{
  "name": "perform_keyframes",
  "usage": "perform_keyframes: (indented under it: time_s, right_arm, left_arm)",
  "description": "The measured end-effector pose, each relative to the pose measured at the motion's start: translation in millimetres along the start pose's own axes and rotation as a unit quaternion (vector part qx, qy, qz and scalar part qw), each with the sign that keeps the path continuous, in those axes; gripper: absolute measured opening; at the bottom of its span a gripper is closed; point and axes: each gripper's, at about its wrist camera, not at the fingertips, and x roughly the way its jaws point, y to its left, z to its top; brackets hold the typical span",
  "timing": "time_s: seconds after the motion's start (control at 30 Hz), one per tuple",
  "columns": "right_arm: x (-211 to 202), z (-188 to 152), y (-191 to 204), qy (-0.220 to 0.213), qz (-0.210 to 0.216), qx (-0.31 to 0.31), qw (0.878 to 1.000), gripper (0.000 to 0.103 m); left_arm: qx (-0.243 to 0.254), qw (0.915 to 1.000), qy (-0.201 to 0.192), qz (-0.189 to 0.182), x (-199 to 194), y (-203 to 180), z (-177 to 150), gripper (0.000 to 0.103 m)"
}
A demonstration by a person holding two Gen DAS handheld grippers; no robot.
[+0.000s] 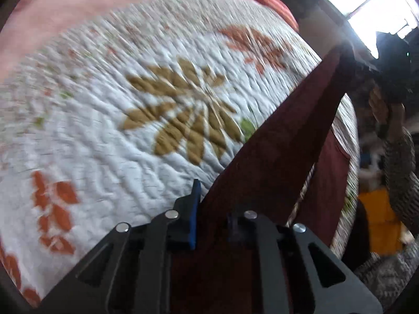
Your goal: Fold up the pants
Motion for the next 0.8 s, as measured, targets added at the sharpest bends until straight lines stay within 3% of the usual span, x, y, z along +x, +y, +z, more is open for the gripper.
perform_keyframes:
  time_s: [0.1,0.13,0.23,0.3,0.33,0.47,0.53,0.67,0.8]
  right_arm:
    - [0,-6,2,-0.014,-0.02,0.005,1.0,0.021]
    - [0,-10,5,-0.021,-0.027,0.001,0.999,0.021]
    - [-4,-29,17,-0.04,-0.051,-0.025,0.998,0.021]
    - [-10,-50,23,-0.05,-0.067,-0.039,0.996,0.021]
    - [-13,-57,24,-0.052,-0.067,-0.039,0.996,0.021]
    - [-27,-101,22,-0.048,-0.058,-0.027,0.997,0.022]
    - [-29,-126,23,-0.036,-0.059,-0.026,0.997,0.023]
    - [-29,-171,15,-0.004,-0.054,0.001,0.999,0.027]
    - [-34,-196,11,0.02,-0.051,0.028,0.998,0.049]
  left_arm:
    - [0.0,0.9911,-0.073,0.111,-32,-33,-11,0.012]
    - [0.012,0.9797,-0.097,0.175,-44,-58,-19,0.012]
    - [0.055,0.9472,-0.123,0.291,-53,-116,-44,0.012]
    - [0.078,0.9341,-0.126,0.325,-51,-141,-63,0.012]
    - [0.086,0.9302,-0.125,0.334,-48,-151,-72,0.012]
    - [0.085,0.9353,-0.12,0.322,-36,-174,-110,0.012]
    - [0.094,0.9325,-0.128,0.324,-30,-185,-126,0.012]
    - [0.088,0.9424,-0.111,0.303,-7,-204,-156,0.012]
    - [0.122,0.9308,-0.068,0.338,33,-218,-187,0.014]
